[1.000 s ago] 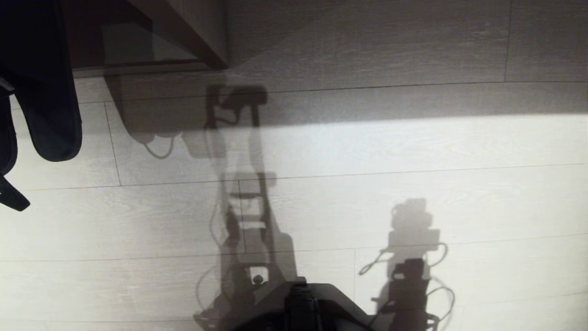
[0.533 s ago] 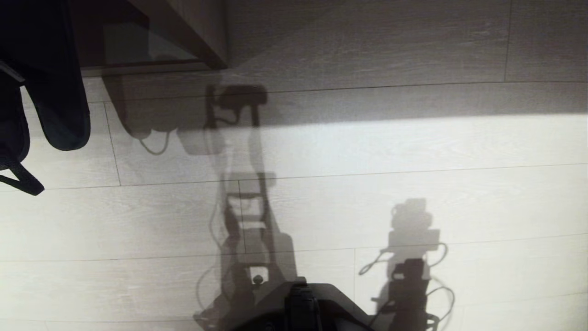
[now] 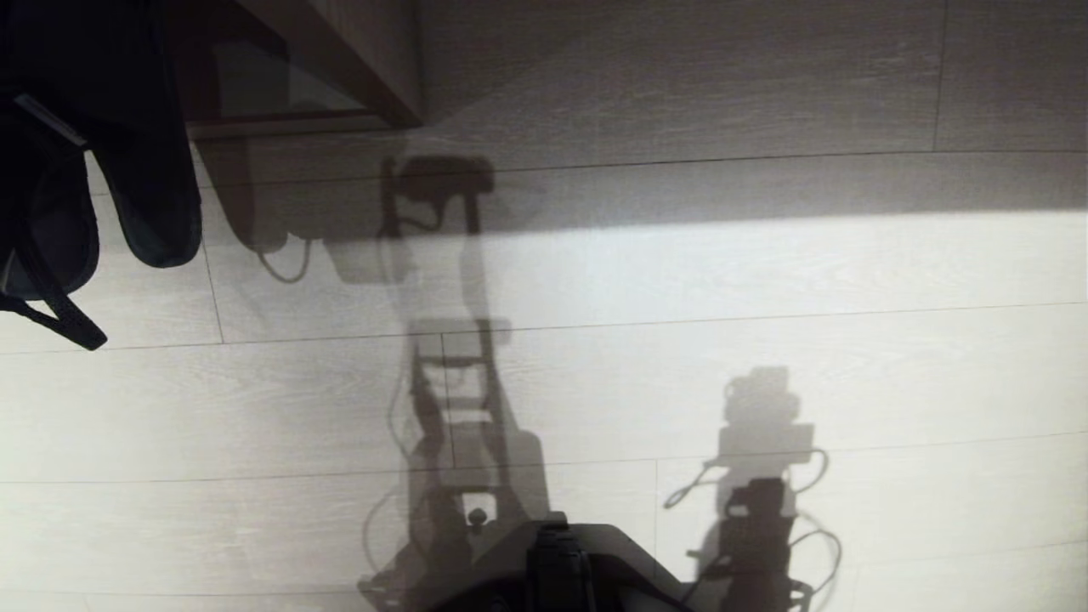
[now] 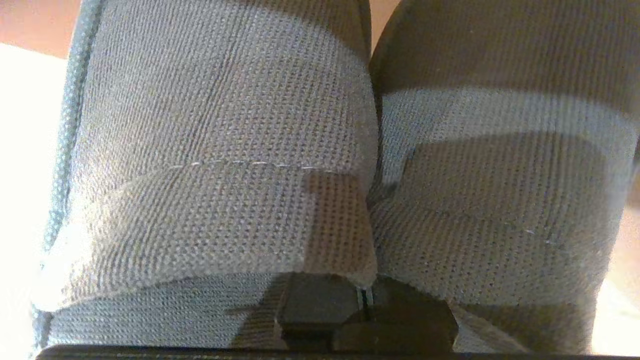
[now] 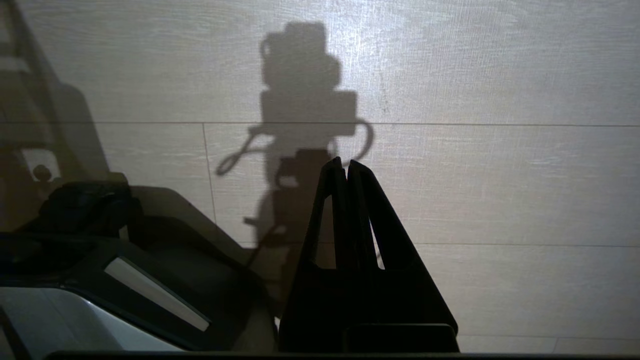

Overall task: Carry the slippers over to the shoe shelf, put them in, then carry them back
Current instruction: Place the slippers into the shoe cabinet

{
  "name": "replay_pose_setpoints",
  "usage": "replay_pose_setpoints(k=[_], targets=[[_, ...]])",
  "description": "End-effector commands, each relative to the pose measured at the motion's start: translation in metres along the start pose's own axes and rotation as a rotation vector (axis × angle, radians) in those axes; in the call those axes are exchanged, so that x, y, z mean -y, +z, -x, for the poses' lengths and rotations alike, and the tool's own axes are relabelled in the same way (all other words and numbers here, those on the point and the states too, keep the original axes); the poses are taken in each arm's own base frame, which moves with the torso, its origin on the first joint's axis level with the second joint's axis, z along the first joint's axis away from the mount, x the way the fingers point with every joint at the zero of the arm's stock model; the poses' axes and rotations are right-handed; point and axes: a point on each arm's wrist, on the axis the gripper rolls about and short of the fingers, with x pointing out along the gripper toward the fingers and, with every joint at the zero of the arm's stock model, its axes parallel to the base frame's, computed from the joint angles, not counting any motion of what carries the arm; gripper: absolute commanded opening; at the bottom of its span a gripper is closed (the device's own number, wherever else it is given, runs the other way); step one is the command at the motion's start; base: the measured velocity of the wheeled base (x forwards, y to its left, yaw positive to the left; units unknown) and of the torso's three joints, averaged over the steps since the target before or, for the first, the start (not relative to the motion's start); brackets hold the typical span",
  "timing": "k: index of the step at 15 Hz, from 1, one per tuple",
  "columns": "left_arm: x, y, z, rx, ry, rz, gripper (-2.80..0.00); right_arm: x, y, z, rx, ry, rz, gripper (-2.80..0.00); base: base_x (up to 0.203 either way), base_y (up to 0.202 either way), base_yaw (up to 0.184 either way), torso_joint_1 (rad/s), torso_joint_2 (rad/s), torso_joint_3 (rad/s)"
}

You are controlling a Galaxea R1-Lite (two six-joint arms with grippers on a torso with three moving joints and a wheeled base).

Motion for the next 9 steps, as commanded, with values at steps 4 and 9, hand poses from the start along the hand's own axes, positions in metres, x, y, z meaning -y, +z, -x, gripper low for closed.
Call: replay_pose_setpoints(k=[4,9], targets=[[0.001,-0.008,-0.005,-0.02,-0.011,0.006,-2.8,0.0,0.0,0.0,0.002,0.001,0.0,-2.8,0.0,0.0,0.0,0.0,0.0,0.0],[0.013,0.002,-0.005,0.023,-0.051,0.034,-2.8,0.0,0.0,0.0,0.002,0.0,0.002,-2.8,0.0,0.0,0.0,0.0,0.0,0.0]])
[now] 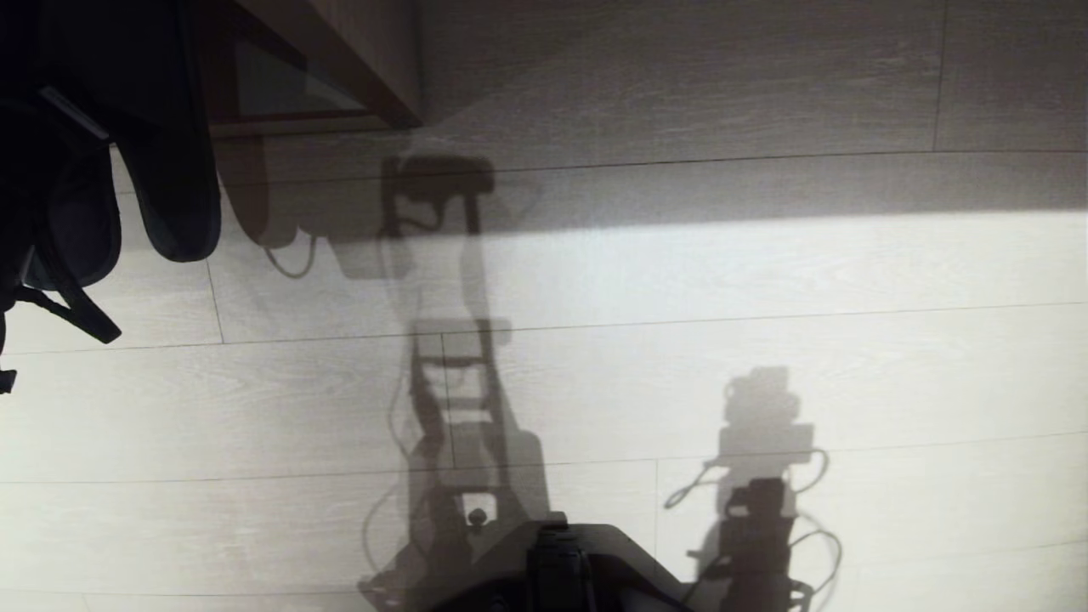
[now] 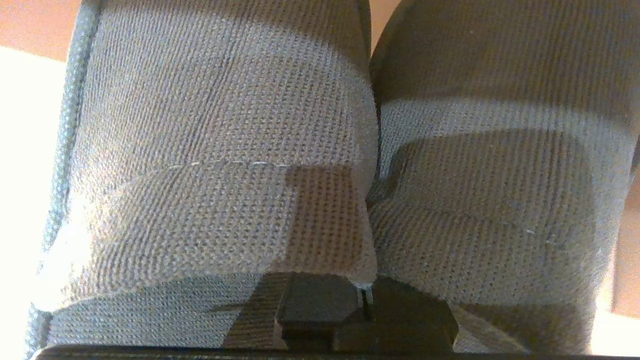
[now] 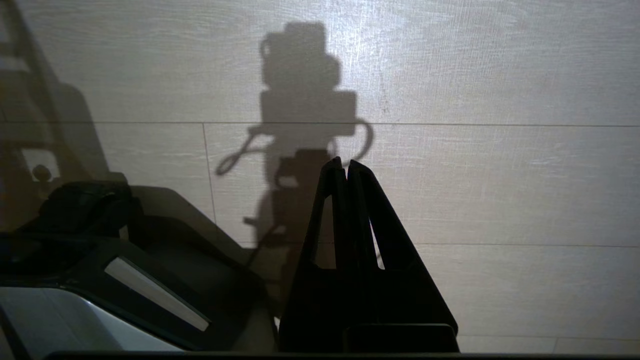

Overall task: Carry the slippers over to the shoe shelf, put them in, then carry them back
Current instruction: Place the slippers into the shoe cabinet

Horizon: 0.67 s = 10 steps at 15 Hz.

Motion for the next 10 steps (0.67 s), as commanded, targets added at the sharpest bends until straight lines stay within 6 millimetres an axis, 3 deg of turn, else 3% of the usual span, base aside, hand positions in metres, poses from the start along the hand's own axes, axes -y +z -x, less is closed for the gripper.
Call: replay_pose_setpoints(k=[1,10], targets=[[0.0,0.005,-0.001,0.053,-0.017,0.009,-2.8,0.0,0.0,0.0,0.002,0.0,-0.001,-2.8,0.0,0.0,0.0,0.0,0.0,0.0],[-0.011,-0.026,-0.04,0.1,-0.033,-0.019,-2.8,0.0,0.0,0.0,0.002,0.0,-0.001,-2.8,0.0,0.0,0.0,0.0,0.0,0.0]])
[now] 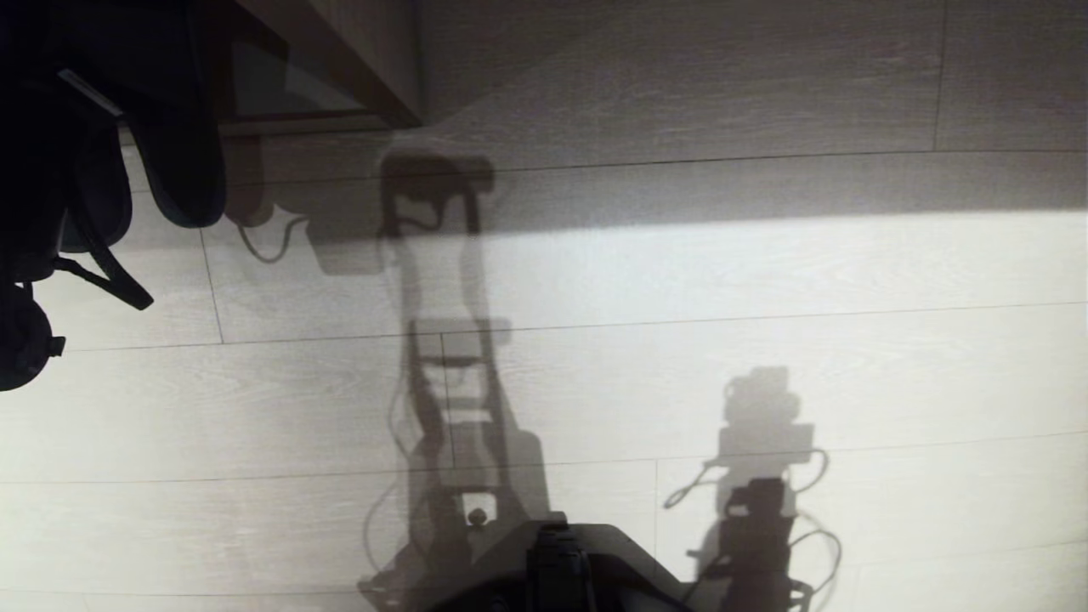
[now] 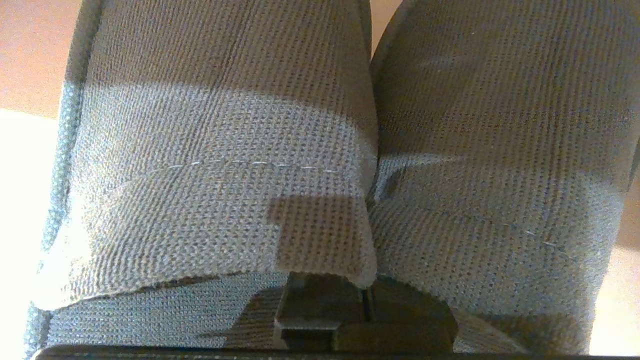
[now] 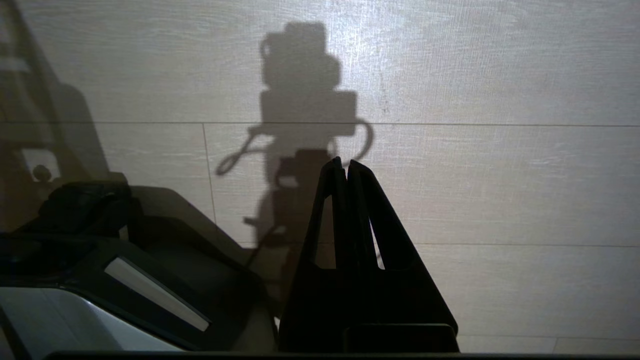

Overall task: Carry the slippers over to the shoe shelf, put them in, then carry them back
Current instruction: Place the slippers into the shoe cabinet

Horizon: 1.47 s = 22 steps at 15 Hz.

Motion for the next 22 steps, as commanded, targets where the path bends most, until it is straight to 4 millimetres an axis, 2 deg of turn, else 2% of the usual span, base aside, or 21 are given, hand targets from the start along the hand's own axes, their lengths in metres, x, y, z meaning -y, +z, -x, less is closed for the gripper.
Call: replay_pose_setpoints(k=[1,3,5,16,17,22], targets=[[-0.003,-0.013,-0.009,0.0,0.003,-0.004,-2.8,0.0,0.0,0.0,0.002,0.001,0.0,-2.8,0.0,0.0,0.0,0.0,0.0,0.0],[-0.004,-0.011,-0.011,0.012,0.002,-0.004,-2.8,0.0,0.0,0.0,0.002,0.001,0.0,-2.8,0.0,0.0,0.0,0.0,0.0,0.0],[-0.003,0.0,-0.019,0.057,-0.027,-0.004,-2.8,0.0,0.0,0.0,0.002,0.001,0.0,-2.8,0.0,0.0,0.0,0.0,0.0,0.0],[-0.002,0.003,-0.02,0.065,-0.045,-0.004,-2.8,0.0,0.0,0.0,0.002,0.001,0.0,-2.8,0.0,0.0,0.0,0.0,0.0,0.0],[-0.003,0.006,-0.019,0.068,-0.041,-0.008,0.0,0.0,0.0,0.0,0.002,0.001,0.0,-2.8,0.0,0.0,0.0,0.0,0.0,0.0],[-0.004,0.012,-0.016,0.073,-0.039,0.006,0.0,0.0,0.0,0.0,0.002,0.001,0.0,-2.8,0.0,0.0,0.0,0.0,0.0,0.0]])
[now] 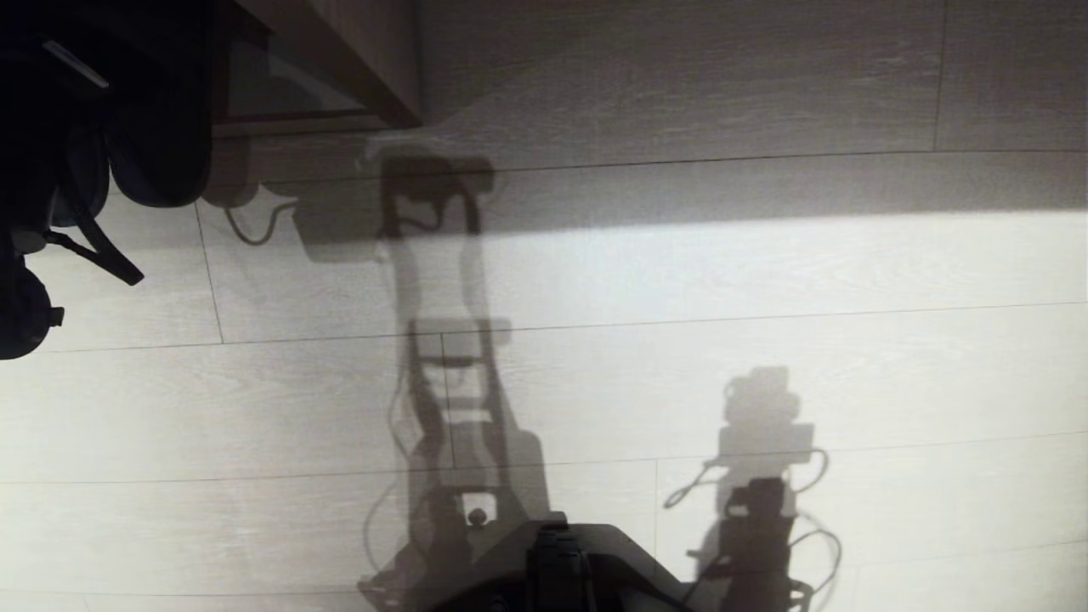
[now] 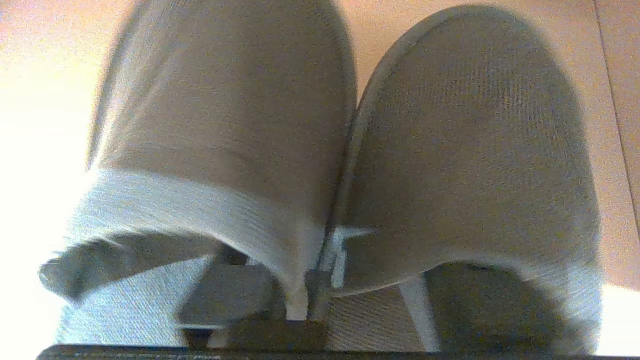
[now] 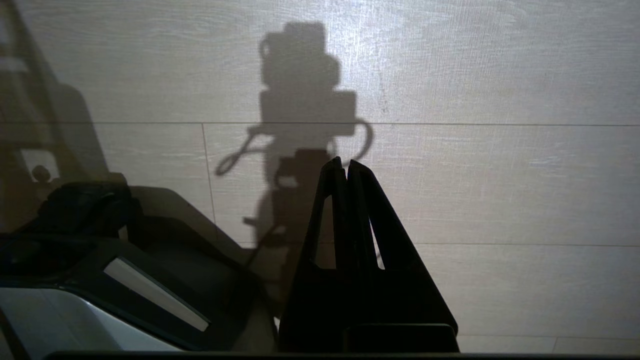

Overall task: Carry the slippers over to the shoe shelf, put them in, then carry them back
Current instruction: Place the slippers into the shoe cabinet

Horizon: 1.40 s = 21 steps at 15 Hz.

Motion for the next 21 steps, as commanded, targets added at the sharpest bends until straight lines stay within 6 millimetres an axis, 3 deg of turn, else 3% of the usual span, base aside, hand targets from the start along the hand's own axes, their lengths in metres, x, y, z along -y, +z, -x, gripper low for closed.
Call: replay_pose_setpoints(k=[1,21], targets=[[0.001,0.005,0.001,0.013,-0.002,0.003,0.0,0.0,0.0,0.0,0.002,0.0,0.001,-2.8,0.0,0.0,0.0,0.0,0.0,0.0],[0.001,0.008,0.009,0.021,-0.004,0.003,0.0,0.0,0.0,0.0,0.002,0.002,0.0,-2.8,0.0,0.0,0.0,0.0,0.0,0.0]])
